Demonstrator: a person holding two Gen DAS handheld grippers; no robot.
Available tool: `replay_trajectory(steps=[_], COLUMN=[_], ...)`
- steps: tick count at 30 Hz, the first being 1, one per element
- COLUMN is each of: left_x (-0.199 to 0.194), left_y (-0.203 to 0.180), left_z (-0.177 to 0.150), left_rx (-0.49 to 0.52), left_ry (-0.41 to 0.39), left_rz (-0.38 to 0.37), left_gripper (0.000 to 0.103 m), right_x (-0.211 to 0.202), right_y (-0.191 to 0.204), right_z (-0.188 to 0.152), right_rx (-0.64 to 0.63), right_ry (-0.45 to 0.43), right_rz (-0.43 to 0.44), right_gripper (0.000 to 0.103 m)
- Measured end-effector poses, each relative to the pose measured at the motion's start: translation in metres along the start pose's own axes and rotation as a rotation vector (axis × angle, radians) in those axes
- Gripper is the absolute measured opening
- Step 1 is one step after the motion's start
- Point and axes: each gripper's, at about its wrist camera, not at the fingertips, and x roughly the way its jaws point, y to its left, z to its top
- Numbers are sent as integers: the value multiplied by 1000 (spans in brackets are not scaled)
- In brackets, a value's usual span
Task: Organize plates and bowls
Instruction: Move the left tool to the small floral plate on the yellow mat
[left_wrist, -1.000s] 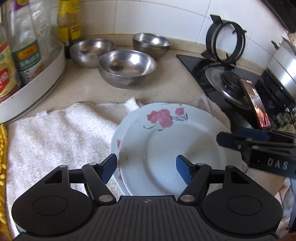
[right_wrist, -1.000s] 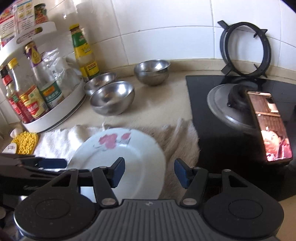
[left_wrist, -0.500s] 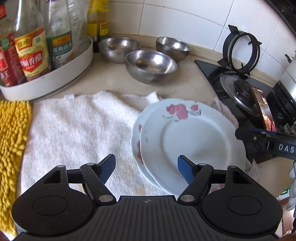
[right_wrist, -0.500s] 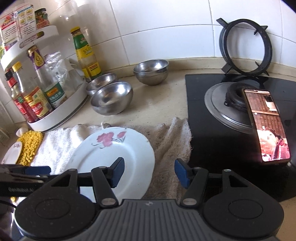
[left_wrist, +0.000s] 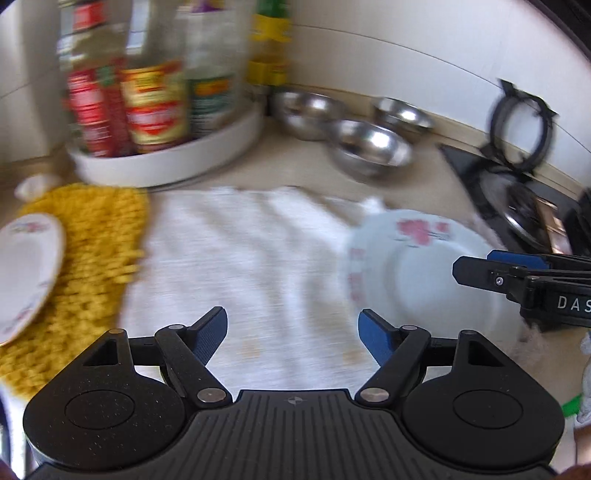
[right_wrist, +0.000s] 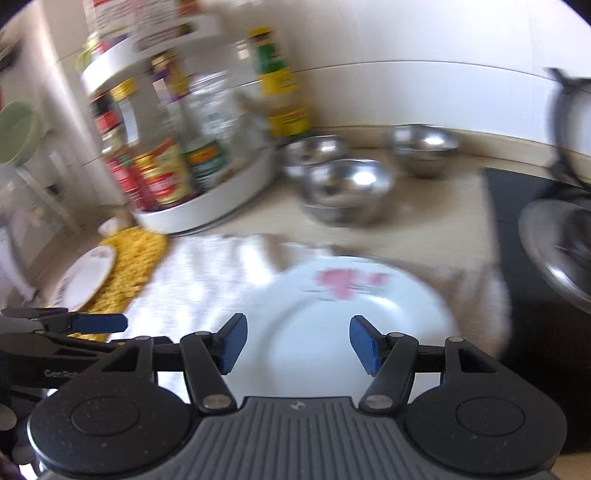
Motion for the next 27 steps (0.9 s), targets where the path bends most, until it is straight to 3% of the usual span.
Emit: replay_trajectory(steps=[9,14,27], left_x=[-31,-38,-29], left_y=[104,155,256], left_z=[-4,-6,9], left_rx=[-164,-197,-273], left_ry=[-4,12,30], left_rz=[208,325,385], left_gripper=[87,90,90], right_x=[60,98,176], right_y=[107,152,220], right_z=[26,40,78], right_rx=[-200,-239,-284], right_ry=[78,150,229], right_rz=[152,216,220], right_gripper=[82,82,82])
